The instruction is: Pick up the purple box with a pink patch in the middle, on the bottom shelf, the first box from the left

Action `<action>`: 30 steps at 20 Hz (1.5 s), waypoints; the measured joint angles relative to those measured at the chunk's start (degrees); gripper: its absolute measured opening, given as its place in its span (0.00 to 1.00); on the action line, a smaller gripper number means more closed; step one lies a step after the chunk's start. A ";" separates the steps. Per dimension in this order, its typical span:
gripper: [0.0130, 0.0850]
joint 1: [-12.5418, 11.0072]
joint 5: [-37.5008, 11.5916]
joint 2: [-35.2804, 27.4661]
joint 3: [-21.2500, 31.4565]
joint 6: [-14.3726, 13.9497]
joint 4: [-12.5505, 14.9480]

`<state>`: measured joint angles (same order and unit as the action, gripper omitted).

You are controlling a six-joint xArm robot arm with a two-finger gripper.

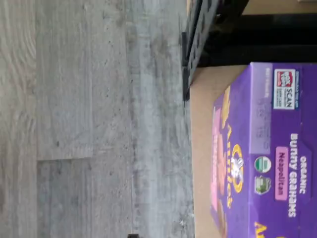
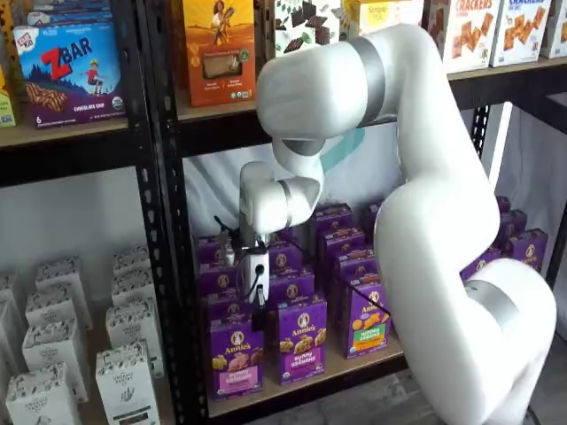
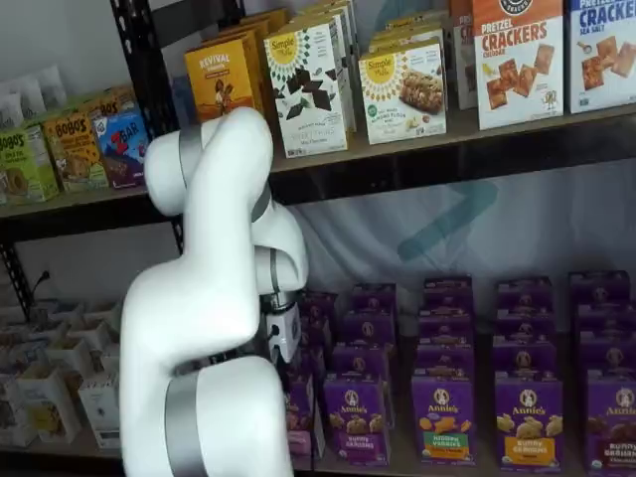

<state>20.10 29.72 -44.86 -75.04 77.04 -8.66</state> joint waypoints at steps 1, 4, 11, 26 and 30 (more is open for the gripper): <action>1.00 0.06 -0.38 -0.52 -0.42 0.25 -0.34; 1.00 0.07 -0.97 -1.85 -1.60 0.74 -0.88; 1.00 -0.43 -0.76 -5.77 -5.62 0.23 0.23; 1.00 -1.01 -2.73 -13.37 -11.80 -0.56 1.92; 1.00 -0.89 -3.27 -14.85 -12.96 0.20 0.97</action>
<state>19.22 26.45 -59.71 -88.00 77.24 -7.69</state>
